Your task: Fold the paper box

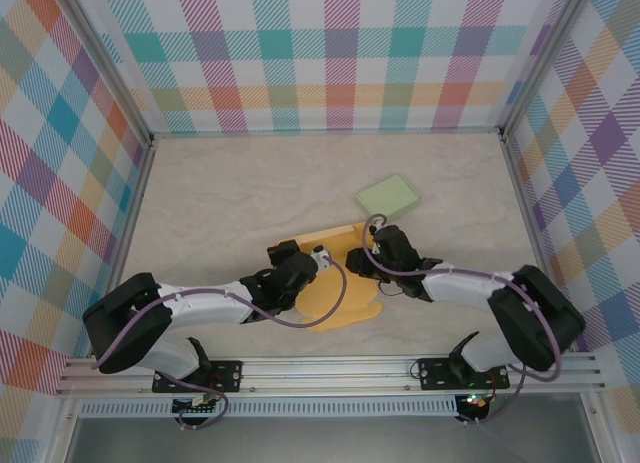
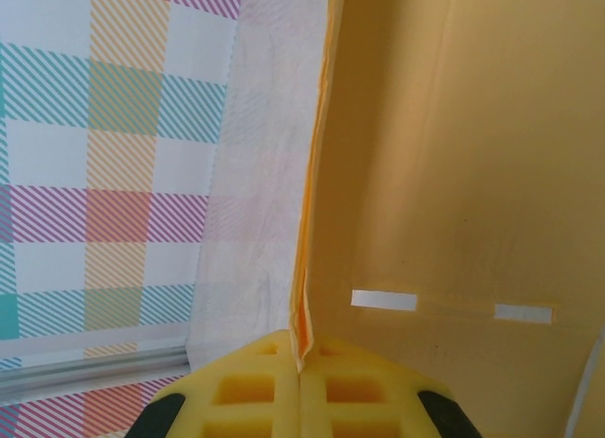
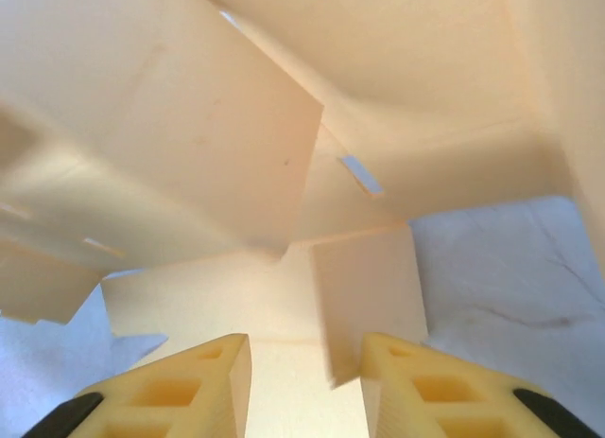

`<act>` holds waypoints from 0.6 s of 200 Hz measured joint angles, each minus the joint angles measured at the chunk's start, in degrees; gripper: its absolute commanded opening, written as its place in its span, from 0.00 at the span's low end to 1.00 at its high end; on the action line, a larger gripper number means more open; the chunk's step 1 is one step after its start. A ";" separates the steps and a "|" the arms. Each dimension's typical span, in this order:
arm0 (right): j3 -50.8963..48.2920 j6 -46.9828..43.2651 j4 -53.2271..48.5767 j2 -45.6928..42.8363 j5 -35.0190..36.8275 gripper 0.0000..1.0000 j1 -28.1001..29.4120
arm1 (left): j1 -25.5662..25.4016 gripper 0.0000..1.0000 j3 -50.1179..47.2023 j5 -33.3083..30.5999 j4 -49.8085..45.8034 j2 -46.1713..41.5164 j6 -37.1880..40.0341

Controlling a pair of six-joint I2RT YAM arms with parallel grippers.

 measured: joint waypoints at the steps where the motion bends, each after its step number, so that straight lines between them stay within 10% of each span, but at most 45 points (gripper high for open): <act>1: -0.02 -0.02 -0.22 -0.31 0.02 0.40 -0.02 | -0.02 0.00 0.00 0.00 0.02 0.00 0.02; 54: -0.70 -3.85 -14.40 -18.95 2.51 0.45 -3.80 | -1.68 0.00 -0.63 -1.44 2.93 0.52 2.19; 120: -0.70 -8.13 -24.48 -26.34 -2.40 0.44 -24.09 | -6.25 0.00 -0.63 -5.40 4.79 4.96 4.61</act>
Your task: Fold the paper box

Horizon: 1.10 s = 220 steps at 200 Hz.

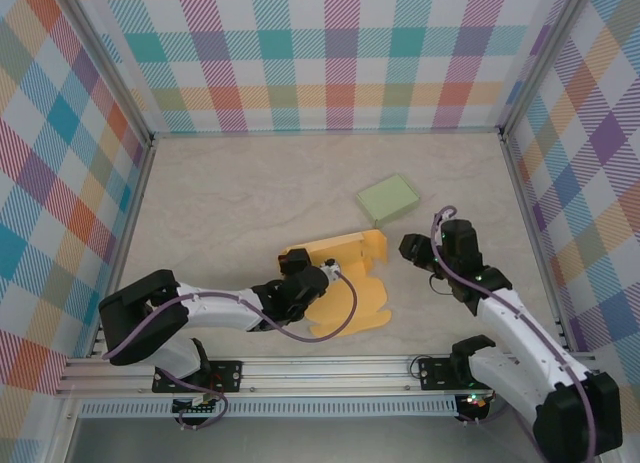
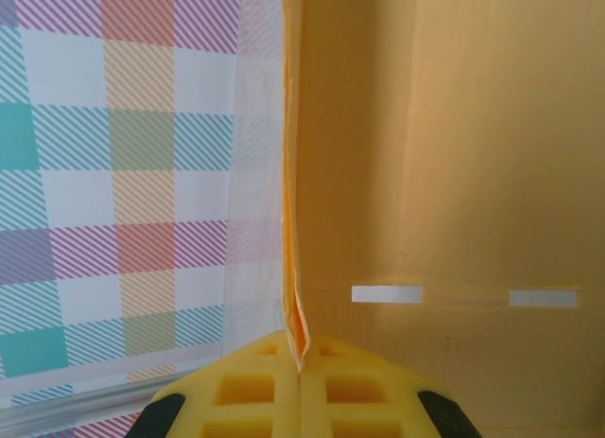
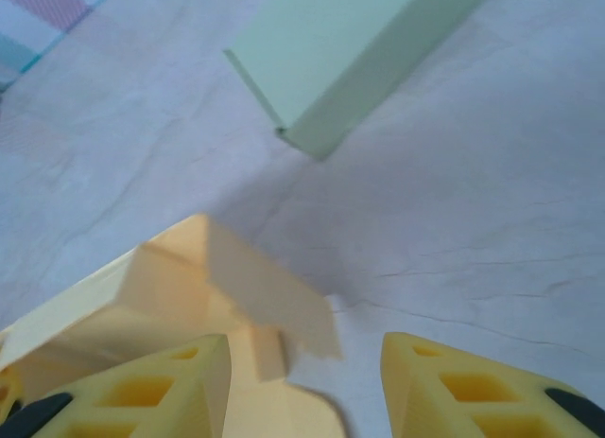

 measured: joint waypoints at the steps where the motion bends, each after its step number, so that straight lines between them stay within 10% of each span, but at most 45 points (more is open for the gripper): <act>1: 0.00 0.00 -0.04 0.31 -0.28 0.44 -0.46 | -0.04 0.00 0.00 -0.04 0.00 0.02 0.02; 62: 2.62 -1.97 3.10 16.46 -12.07 0.41 -10.88 | -1.88 0.00 0.00 -1.62 0.79 0.55 0.72; 220: 5.35 -2.75 26.05 39.54 -26.51 0.39 -9.31 | -0.79 0.00 3.13 -1.49 8.00 6.19 8.26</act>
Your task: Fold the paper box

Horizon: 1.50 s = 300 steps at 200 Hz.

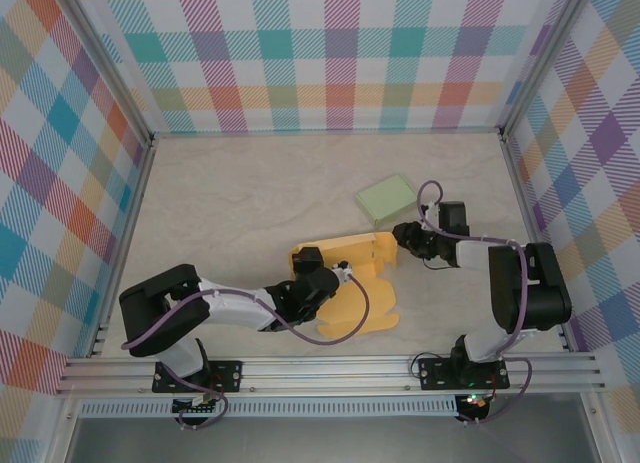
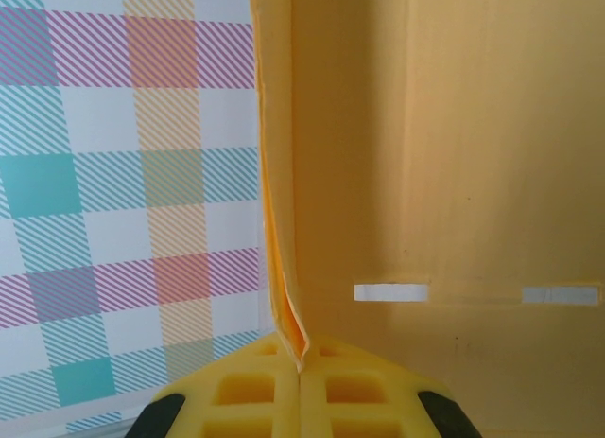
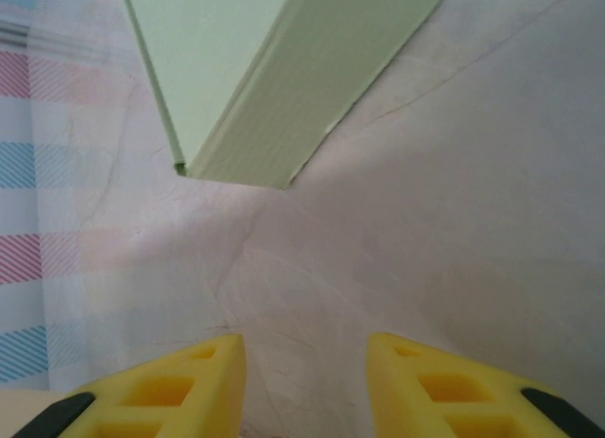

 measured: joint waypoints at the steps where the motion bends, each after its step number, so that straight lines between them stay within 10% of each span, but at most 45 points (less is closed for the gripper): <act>1: 0.00 0.00 0.13 0.00 -0.07 0.40 0.07 | 0.04 0.00 0.02 0.04 0.00 0.02 0.00; 300: -14.75 -2.82 3.76 -20.98 12.41 0.44 16.17 | 3.04 0.00 -0.04 2.45 6.82 3.96 3.15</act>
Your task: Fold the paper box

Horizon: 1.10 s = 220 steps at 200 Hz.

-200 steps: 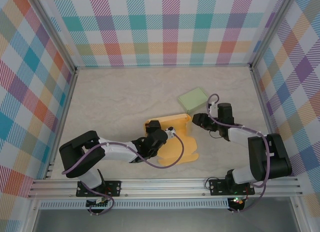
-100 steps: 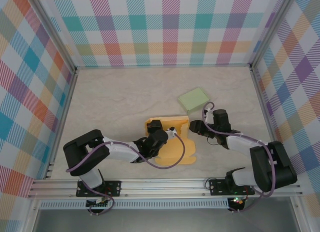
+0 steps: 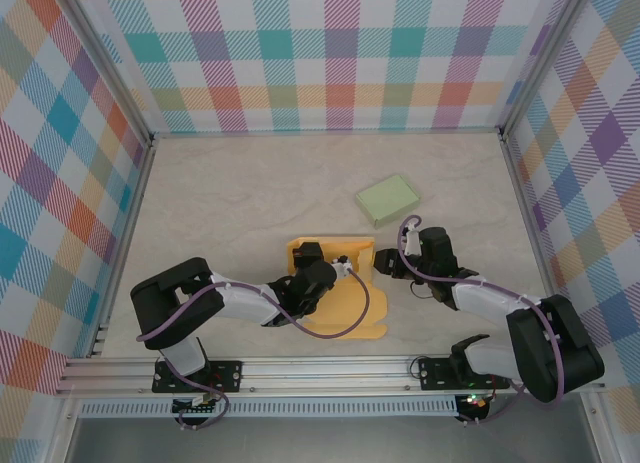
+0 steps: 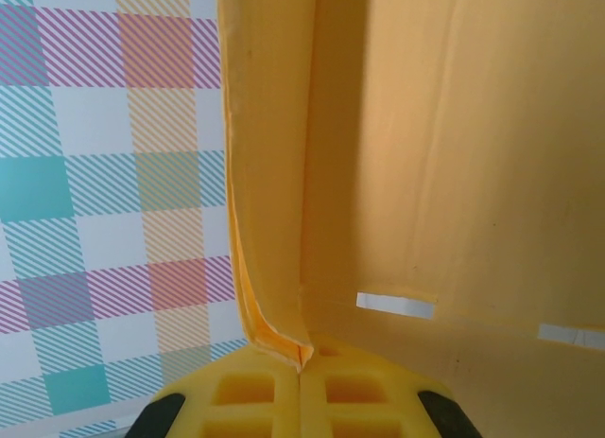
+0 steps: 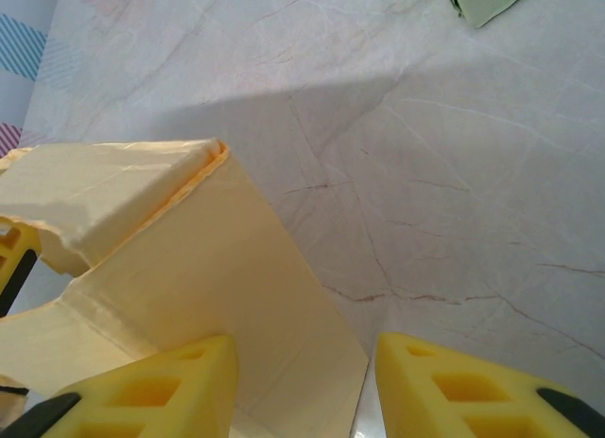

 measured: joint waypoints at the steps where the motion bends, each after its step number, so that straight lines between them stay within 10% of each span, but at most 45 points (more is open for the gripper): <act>1: -0.04 0.00 -0.07 -0.11 0.04 0.44 0.04 | 0.00 0.00 0.00 0.00 0.00 0.00 0.00; 220: 4.59 -5.53 1.66 8.31 8.11 0.57 3.04 | 0.02 0.00 0.00 1.07 1.33 0.00 -0.42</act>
